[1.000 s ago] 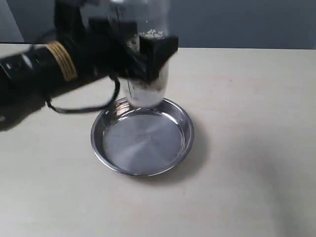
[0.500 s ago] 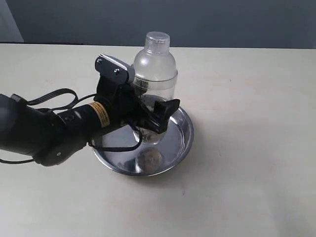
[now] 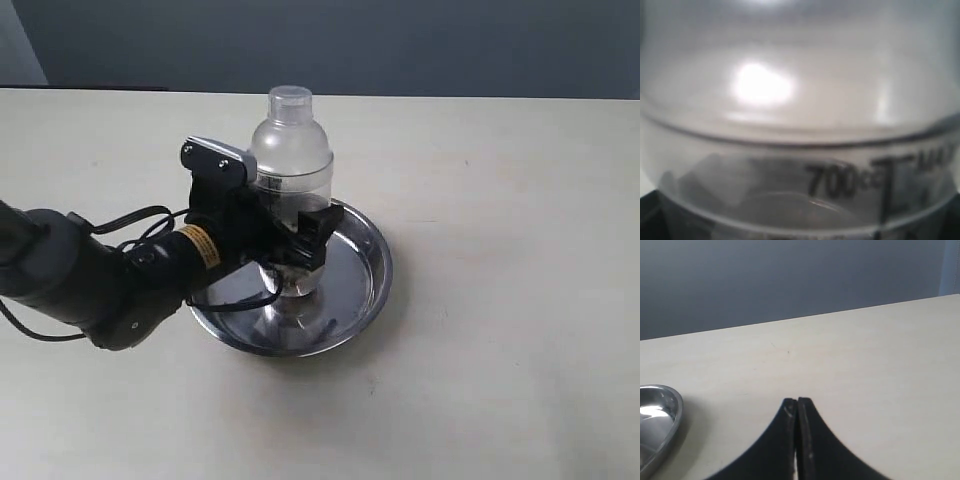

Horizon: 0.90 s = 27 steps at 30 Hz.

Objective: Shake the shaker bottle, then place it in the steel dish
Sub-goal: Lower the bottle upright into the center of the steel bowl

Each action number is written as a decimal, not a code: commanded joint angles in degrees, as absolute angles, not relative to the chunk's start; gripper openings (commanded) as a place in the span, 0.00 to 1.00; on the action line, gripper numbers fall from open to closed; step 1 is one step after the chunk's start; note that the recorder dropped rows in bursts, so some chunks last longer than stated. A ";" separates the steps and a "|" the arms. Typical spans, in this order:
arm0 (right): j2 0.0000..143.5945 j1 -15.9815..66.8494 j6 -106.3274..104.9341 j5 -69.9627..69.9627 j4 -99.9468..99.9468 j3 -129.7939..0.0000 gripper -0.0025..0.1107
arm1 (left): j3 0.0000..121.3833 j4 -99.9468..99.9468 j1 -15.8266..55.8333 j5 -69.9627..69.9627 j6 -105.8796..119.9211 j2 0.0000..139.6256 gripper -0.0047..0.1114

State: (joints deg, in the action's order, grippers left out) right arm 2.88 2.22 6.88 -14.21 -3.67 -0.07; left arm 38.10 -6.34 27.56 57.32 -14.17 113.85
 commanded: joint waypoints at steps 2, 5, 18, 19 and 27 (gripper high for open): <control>2.98 2.30 6.68 -13.55 -3.56 0.00 0.01 | 38.36 -6.38 27.56 60.44 -15.58 115.14 0.04; 2.98 2.30 6.68 -13.55 -3.56 0.00 0.01 | 38.36 -6.63 27.56 60.29 -15.86 115.14 0.04; 2.98 2.30 6.68 -13.55 -3.56 0.00 0.01 | 38.20 -8.90 27.56 61.50 -16.46 115.14 0.04; 2.98 2.30 6.68 -13.55 -3.56 0.00 0.01 | 38.20 -9.61 27.56 62.22 -16.33 115.14 0.06; 2.98 2.30 6.68 -13.55 -3.56 0.00 0.01 | 38.20 -9.50 27.56 63.76 -14.04 115.14 0.63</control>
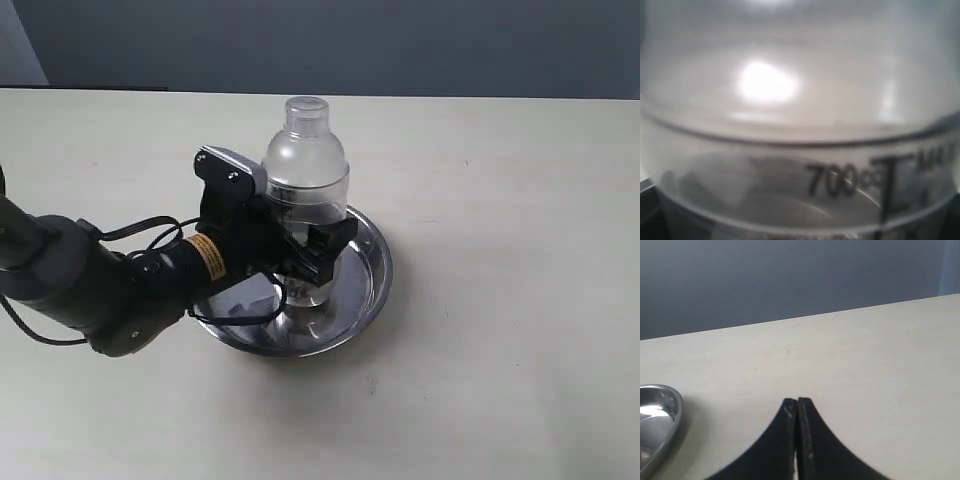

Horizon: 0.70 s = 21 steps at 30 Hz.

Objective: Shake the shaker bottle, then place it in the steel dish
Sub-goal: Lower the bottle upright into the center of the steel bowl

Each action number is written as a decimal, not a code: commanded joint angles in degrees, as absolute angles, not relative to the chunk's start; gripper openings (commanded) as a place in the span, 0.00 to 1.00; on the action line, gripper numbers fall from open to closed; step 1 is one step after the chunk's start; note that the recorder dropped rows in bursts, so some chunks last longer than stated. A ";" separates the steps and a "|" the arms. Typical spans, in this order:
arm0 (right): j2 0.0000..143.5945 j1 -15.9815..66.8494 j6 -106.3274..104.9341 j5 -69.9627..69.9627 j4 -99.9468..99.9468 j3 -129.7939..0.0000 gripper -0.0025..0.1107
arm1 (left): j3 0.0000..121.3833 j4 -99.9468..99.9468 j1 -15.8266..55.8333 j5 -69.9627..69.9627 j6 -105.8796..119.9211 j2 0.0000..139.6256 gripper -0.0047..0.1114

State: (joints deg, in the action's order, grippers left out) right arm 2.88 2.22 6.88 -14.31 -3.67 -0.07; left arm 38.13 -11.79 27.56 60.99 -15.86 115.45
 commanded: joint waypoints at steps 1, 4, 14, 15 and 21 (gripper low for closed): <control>2.98 2.30 6.68 -13.55 -3.56 0.00 0.01 | 38.20 -8.86 27.56 63.76 -13.51 115.14 0.70; 2.98 2.30 6.68 -13.55 -3.56 0.00 0.01 | 38.20 -8.65 27.56 64.35 -12.88 115.14 0.77; 2.98 2.30 6.68 -13.55 -3.56 0.00 0.01 | 38.20 -10.90 27.56 65.78 -12.99 113.62 0.90; 2.98 2.30 6.68 -13.55 -3.56 0.00 0.01 | 38.20 -10.90 27.56 65.46 -12.99 113.33 0.91; 2.98 2.30 6.68 -13.55 -3.56 0.00 0.01 | 35.97 -9.30 27.56 65.50 -12.99 111.49 0.95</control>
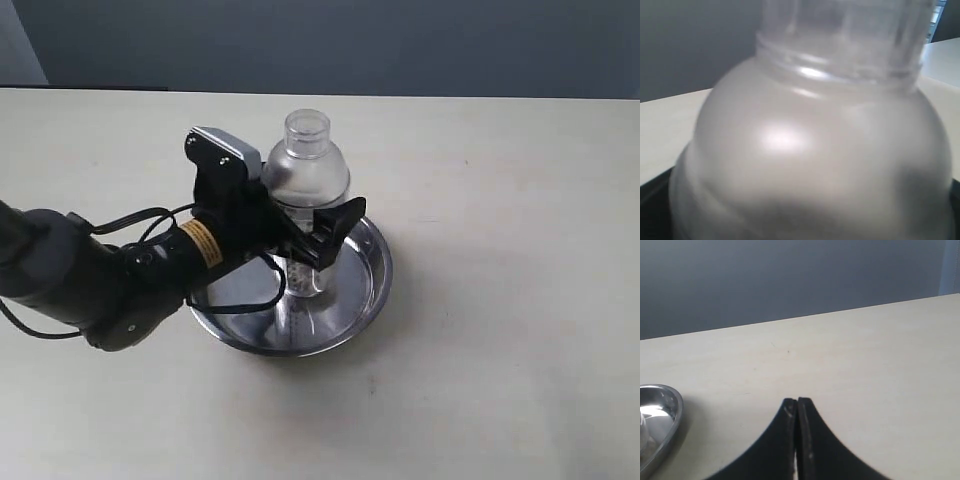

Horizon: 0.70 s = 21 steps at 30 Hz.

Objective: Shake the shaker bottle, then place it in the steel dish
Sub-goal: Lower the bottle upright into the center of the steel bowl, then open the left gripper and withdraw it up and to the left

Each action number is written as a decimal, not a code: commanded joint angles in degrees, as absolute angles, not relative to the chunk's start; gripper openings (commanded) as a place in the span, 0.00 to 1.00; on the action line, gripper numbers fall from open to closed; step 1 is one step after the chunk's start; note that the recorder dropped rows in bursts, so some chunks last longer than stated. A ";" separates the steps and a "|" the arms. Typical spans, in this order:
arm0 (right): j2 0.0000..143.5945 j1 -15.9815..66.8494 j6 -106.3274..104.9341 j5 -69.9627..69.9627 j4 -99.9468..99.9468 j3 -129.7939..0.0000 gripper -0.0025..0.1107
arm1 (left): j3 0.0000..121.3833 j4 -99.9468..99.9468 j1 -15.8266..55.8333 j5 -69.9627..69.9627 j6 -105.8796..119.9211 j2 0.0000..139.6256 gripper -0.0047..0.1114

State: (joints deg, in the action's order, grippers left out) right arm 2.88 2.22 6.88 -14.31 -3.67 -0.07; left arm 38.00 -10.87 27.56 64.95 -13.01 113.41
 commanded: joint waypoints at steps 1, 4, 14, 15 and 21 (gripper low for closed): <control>2.98 2.30 6.68 -13.55 -3.56 0.00 0.01 | 35.38 -8.65 27.56 65.61 -12.99 111.00 0.95; 2.98 2.30 6.68 -13.55 -3.56 0.00 0.01 | 33.22 -7.53 26.98 67.53 -12.99 109.21 0.95; 2.98 2.30 6.68 -13.55 -3.56 0.00 0.01 | 32.64 -11.94 26.98 69.96 -14.56 106.11 0.95; 2.98 2.30 6.68 -13.55 -3.56 0.00 0.01 | 32.64 -12.06 26.98 69.96 -14.56 105.67 0.95; 2.98 2.30 6.68 -13.55 -3.56 0.00 0.01 | 32.64 -10.84 26.98 69.96 -11.45 101.40 0.95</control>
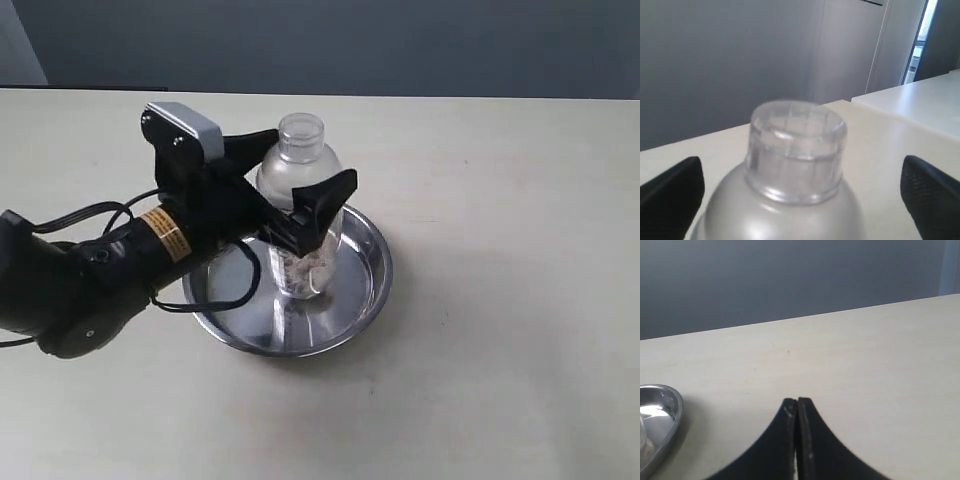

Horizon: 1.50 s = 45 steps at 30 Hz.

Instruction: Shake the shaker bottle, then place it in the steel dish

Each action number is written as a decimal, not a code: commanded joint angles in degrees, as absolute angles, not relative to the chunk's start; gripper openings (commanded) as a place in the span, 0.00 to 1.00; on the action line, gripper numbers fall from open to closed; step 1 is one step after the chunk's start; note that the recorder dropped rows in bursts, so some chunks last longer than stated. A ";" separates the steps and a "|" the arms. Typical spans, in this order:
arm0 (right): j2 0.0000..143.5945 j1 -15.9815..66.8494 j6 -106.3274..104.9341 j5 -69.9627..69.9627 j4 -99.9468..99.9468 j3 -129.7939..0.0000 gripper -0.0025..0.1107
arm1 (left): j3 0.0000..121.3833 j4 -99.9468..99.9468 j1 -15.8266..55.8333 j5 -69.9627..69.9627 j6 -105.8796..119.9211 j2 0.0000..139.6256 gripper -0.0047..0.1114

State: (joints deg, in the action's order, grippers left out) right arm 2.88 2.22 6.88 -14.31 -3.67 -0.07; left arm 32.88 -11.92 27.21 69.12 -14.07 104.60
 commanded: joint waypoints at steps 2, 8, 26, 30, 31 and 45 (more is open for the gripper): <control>2.98 2.30 6.68 -13.55 -3.56 0.00 0.01 | 32.64 -8.72 26.98 69.96 -9.49 99.61 0.95; 2.98 2.30 6.68 -13.55 -3.56 0.00 0.01 | 32.64 -3.14 26.89 67.08 -4.91 93.30 0.90; 2.98 2.30 6.68 -13.55 -3.56 0.00 0.01 | 31.97 59.58 26.89 16.73 57.93 53.71 0.04; 2.98 2.30 6.68 -13.55 -3.56 0.00 0.01 | 31.97 77.95 26.89 20.02 67.33 52.20 0.04; 2.98 2.30 6.68 -13.55 -3.56 0.00 0.01 | 31.97 77.86 26.89 22.32 68.34 51.50 0.04; 2.98 2.30 6.68 -13.55 -3.51 0.00 0.01 | 23.42 48.52 25.06 30.55 53.81 36.81 0.04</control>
